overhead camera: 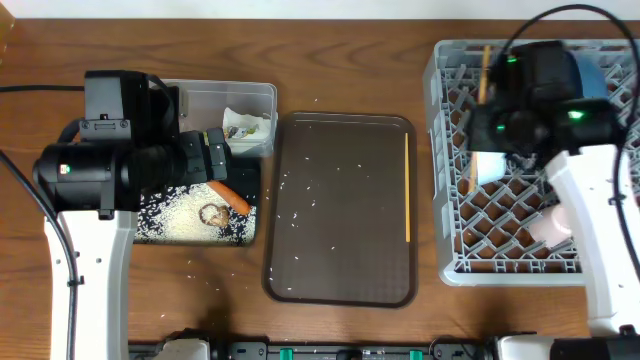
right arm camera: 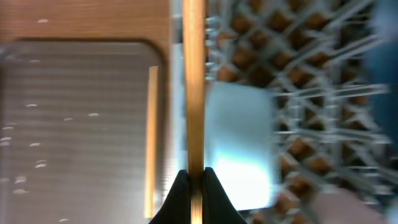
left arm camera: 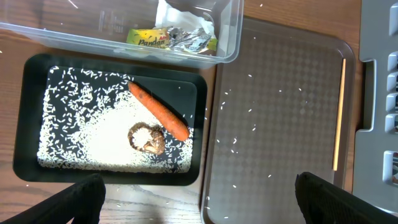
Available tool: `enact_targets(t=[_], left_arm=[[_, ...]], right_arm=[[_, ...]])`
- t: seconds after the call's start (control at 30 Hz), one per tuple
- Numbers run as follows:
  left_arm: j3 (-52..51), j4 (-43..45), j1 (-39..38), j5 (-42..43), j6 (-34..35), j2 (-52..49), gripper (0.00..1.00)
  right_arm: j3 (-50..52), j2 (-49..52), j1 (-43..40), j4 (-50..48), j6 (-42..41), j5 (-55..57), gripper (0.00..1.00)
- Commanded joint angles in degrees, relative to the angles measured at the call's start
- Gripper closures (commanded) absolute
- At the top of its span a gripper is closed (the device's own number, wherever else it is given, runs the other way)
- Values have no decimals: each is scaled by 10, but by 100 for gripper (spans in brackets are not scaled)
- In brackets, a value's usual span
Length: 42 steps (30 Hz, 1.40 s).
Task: Sort waste into correct bins and load items into the dishwasher rack
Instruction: 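Lift one chopstick and place it upright in the rack, then return the right gripper to the tray and grasp the second chopstick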
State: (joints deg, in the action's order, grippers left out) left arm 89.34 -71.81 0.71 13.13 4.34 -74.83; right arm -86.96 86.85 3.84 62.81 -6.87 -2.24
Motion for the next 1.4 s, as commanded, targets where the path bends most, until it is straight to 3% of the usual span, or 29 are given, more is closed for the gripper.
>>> enact_targets(t=[0.0, 0.23, 0.53, 0.67, 0.8, 1.0, 1.37], left_arm=[[5, -2, 3, -6, 3, -1, 2], [5, -2, 3, -6, 3, -1, 2], [5, -2, 3, -6, 3, -1, 2], [5, -2, 3, -6, 3, -1, 2], [5, -2, 3, -6, 3, -1, 2], [5, -2, 3, -6, 3, -1, 2], [5, -2, 3, -6, 3, -1, 2]], right_arm=[[-3, -1, -54, 0, 99, 7, 99], [-3, 59, -109, -7, 121, 59, 99], [-3, 156, -111, -20, 94, 122, 99], [-11, 136, -97, -15, 65, 150, 76], [-15, 87, -65, -17, 67, 82, 65], [-15, 32, 22, -21, 33, -31, 65], [-13, 125, 218, -21, -81, -9, 62]])
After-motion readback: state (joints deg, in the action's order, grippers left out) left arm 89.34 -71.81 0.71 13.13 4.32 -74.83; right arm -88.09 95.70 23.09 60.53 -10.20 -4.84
